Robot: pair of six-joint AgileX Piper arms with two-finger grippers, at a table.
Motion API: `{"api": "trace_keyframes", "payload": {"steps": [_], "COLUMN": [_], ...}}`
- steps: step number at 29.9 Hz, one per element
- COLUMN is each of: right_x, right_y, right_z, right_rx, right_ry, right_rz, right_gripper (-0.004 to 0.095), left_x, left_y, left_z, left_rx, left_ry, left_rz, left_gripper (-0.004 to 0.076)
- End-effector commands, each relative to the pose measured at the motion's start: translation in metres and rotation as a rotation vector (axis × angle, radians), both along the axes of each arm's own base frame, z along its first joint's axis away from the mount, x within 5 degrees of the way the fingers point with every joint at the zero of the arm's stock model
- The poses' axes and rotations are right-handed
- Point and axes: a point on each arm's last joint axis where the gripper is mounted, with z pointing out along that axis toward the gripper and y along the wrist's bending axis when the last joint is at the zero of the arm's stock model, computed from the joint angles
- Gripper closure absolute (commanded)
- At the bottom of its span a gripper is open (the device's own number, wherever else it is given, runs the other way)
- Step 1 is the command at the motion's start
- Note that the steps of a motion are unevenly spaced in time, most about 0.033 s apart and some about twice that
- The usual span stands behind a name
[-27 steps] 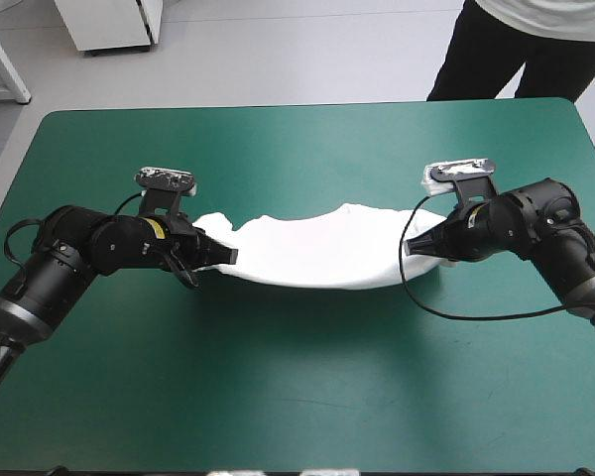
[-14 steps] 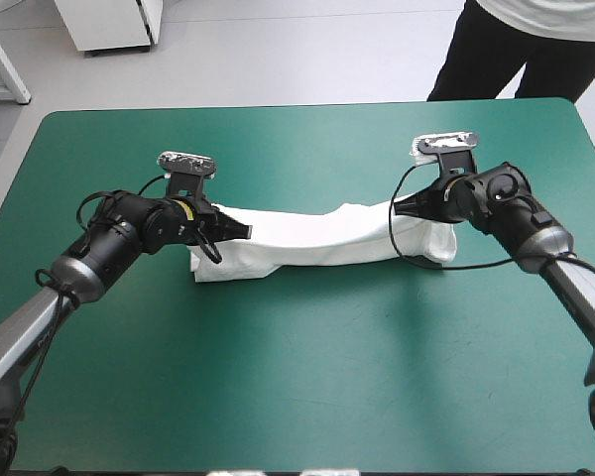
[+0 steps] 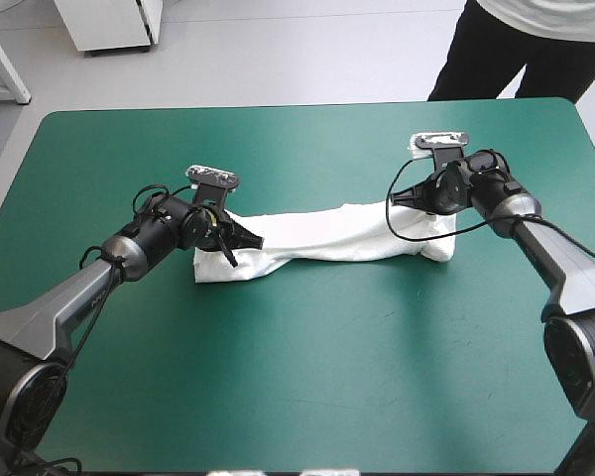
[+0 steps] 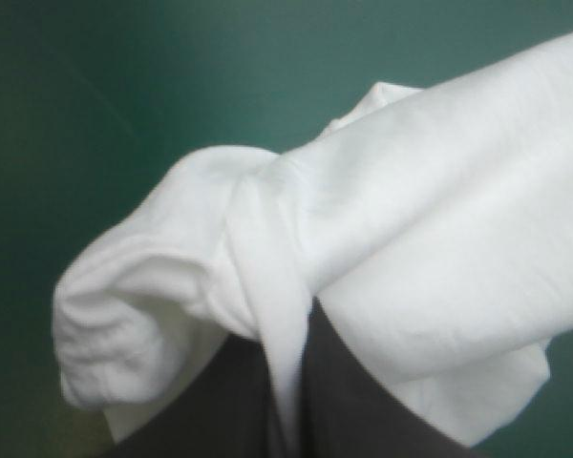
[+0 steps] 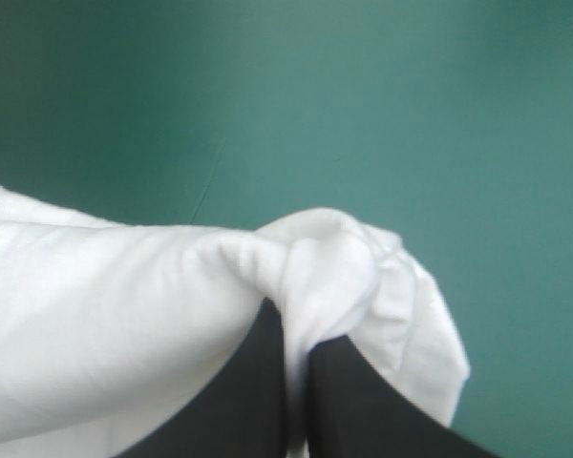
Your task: Fold the cloth
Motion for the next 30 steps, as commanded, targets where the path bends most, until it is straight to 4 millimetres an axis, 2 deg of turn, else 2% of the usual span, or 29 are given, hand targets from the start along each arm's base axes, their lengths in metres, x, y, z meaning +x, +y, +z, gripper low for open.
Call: {"api": "trace_keyframes", "payload": {"steps": [1, 4, 7, 10, 12, 15, 17, 22, 27, 28, 30], "right_x": [0.0, -0.001, -0.002, -0.007, -0.011, -0.019, -0.026, -0.057, -0.091, -0.098, -0.109], "right_y": [0.003, 0.006, 0.006, 0.005, 0.004, 0.003, 0.001, -0.009, -0.02, -0.022, -0.027], "right_z": [0.016, 0.01, 0.011, 0.013, 0.018, 0.034, 0.049, 0.095, 0.135, 0.141, 0.15], "right_rx": [0.032, 0.042, 0.037, 0.033, 0.03, 0.038, 0.038, 0.026, 0.032, 0.03, 0.021], "right_ry": [-0.034, 0.008, 0.012, 0.045, 0.051, 0.017, -0.016, -0.115, -0.216, -0.228, -0.238], "right_rz": [0.064, 0.096, 0.114, 0.116, 0.118, 0.119, 0.12, 0.121, 0.088, 0.078, 0.055], "right_gripper": [0.0916, 0.0849, 0.0692, 0.0472, 0.0342, 0.0272, 0.0273, 0.0273, 0.0273, 0.0273, 0.0273], "left_x": [0.004, 0.005, 0.005, 0.003, 0.002, 0.0, -0.001, -0.016, -0.047, -0.054, -0.065], "left_y": [-0.003, -0.002, -0.002, -0.001, -0.001, 0.001, 0.003, 0.01, 0.012, 0.01, 0.006], "left_z": [0.021, 0.02, 0.021, 0.02, 0.021, 0.026, 0.033, 0.074, 0.136, 0.146, 0.162], "left_rx": [-0.02, -0.014, -0.007, 0.007, 0.022, 0.048, 0.069, 0.073, -0.071, -0.106, -0.189], "left_ry": [-0.1, -0.097, -0.101, -0.083, -0.062, -0.018, 0.011, 0.007, -0.099, -0.119, -0.141], "left_rz": [-0.014, -0.014, -0.022, -0.027, -0.036, -0.027, -0.018, -0.005, -0.079, -0.104, -0.167], "left_gripper": [0.0733, 0.0732, 0.0706, 0.0553, 0.0401, 0.0195, 0.012, 0.0108, 0.0125, 0.0164, 0.0323]}}
